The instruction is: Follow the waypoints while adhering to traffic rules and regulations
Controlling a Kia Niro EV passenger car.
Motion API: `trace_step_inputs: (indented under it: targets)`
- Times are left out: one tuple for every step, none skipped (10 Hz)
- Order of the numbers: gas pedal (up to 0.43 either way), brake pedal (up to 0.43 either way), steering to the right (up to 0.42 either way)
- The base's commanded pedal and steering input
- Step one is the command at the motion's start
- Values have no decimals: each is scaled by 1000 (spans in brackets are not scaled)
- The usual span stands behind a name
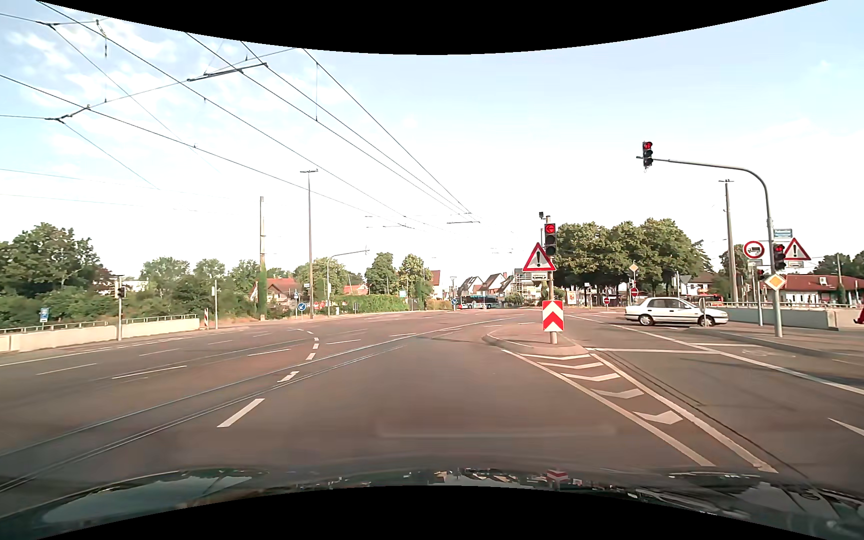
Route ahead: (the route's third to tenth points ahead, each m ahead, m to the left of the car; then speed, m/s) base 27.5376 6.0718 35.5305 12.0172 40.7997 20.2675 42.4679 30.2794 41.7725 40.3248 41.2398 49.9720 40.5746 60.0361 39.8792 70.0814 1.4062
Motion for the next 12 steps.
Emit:
trace_step_inputs:
  targets:
    - [0,189,-105]
    - [0,183,-111]
    - [0,183,-111]
    - [0,177,-111]
    - [0,177,-111]
    - [0,177,-110]
    - [0,177,-109]
    - [0,177,-109]
    - [0,171,-109]
    - [0,152,-109]
    - [0,134,-108]
    - [0,134,-108]
